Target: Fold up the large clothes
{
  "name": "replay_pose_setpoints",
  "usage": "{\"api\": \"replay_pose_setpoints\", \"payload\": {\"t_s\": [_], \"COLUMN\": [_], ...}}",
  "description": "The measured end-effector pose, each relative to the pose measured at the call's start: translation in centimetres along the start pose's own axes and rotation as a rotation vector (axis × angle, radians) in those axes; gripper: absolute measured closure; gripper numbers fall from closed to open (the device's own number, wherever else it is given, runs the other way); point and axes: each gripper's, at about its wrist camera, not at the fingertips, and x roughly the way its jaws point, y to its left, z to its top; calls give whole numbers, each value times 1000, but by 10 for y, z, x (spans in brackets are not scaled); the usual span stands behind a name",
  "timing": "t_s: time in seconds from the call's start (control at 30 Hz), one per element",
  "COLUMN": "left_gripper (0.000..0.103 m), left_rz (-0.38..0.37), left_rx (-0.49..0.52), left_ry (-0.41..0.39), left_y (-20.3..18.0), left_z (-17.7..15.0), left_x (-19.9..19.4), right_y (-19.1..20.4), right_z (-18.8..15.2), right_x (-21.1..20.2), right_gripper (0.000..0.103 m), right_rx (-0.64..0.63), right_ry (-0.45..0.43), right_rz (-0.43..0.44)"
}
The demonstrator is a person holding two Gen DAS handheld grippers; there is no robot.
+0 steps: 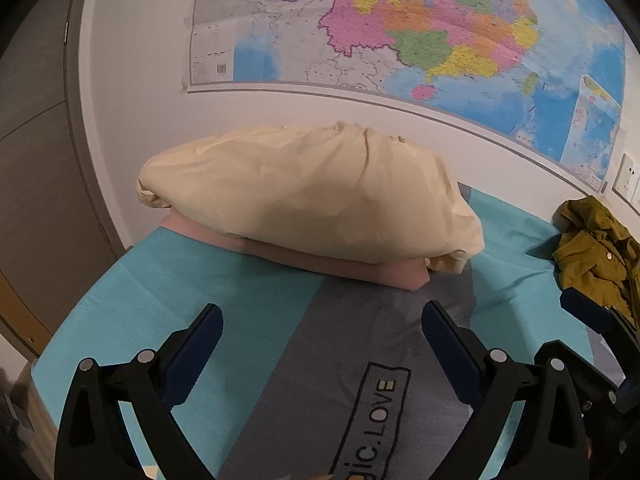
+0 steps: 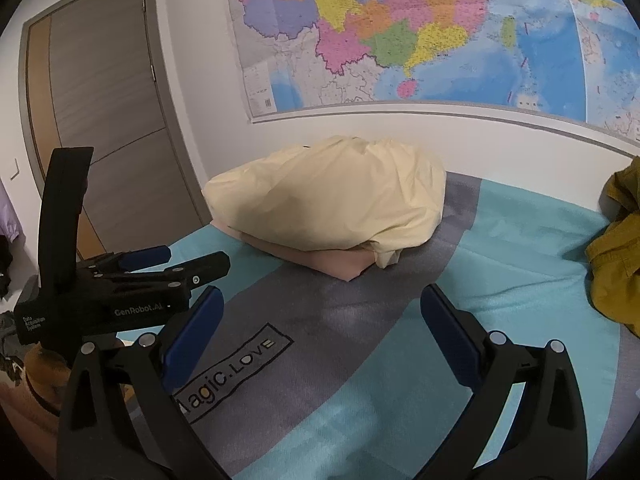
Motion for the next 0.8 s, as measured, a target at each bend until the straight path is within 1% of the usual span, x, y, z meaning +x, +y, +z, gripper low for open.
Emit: {"api": "replay_pose_setpoints", "payload": {"t_s": [0.8], "left_gripper": [7], "left_rz": [28], "left_rx": [44], "left_ry": [-19], "left_y": [-7], "left_z": [-10], "left_x": [-9], "right_y": [0], "right_z": [-6], "right_x": [-7], "right_gripper": [6], "right_rx": [11], "right_ry": [-4], "right_rz": [8]}}
